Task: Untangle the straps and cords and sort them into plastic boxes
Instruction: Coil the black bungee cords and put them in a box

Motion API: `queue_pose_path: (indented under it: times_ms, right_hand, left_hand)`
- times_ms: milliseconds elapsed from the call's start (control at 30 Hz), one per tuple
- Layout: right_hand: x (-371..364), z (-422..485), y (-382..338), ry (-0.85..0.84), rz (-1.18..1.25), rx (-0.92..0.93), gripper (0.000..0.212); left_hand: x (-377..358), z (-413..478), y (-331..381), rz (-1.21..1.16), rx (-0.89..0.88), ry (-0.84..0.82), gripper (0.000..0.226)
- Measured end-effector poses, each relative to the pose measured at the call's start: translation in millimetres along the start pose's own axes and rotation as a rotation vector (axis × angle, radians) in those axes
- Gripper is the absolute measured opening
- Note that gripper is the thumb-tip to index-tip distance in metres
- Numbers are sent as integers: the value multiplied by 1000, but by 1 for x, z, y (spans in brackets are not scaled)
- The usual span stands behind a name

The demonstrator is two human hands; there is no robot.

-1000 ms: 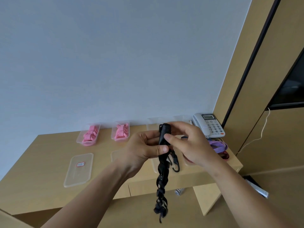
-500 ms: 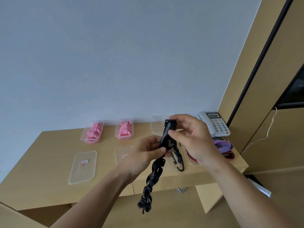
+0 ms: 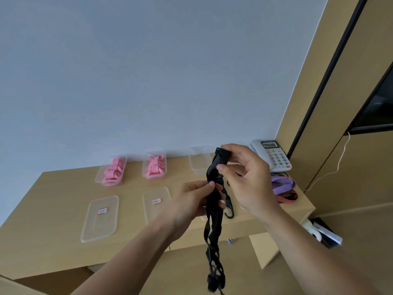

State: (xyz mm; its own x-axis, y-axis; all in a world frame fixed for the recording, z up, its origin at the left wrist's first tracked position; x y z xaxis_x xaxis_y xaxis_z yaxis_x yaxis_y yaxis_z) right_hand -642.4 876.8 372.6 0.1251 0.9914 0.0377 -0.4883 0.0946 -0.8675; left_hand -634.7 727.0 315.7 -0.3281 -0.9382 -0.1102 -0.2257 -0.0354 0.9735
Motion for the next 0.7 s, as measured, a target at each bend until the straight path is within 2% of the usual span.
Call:
queue_pose_path:
  times_ms: [167, 267, 367, 467, 567, 633, 700]
  right_hand:
    - [-4, -19, 1, -35, -101, 225, 36]
    - [-9, -29, 3, -87, -278, 483, 37]
    - [-12, -36, 9, -196, -408, 617, 17]
    - [-12, -37, 6, -252, -385, 563, 10]
    - [-9, -30, -4, -155, -298, 459, 11]
    - [-5, -22, -8, -84, -289, 303, 31]
    - [-3, -14, -2, -151, -241, -5, 60]
  left_hand:
    - [4, 5, 8, -340, 78, -28, 38]
    - [9, 8, 13, -327, 30, -50, 35]
    - [12, 7, 20, -232, -36, -86, 27]
    - [20, 9, 24, -178, -94, -81, 20]
    - [21, 8, 25, -125, -109, -112, 22]
    - [19, 7, 27, -116, -113, -125, 26]
    - [19, 6, 30, -125, -123, -129, 35]
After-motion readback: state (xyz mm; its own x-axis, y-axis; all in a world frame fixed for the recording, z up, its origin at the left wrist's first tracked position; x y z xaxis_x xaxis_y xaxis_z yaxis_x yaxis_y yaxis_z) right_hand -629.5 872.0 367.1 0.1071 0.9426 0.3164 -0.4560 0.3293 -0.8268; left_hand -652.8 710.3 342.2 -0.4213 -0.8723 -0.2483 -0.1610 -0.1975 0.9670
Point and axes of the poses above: each hand's wrist, its own z-axis towards the middle knuckle, its own x-axis out of the back of the hand, y = z × x, the point moved 4 cm from there along z, towards the middle knuckle, and after that the axes turned 7 degrees about z, right-handed, at the moved point
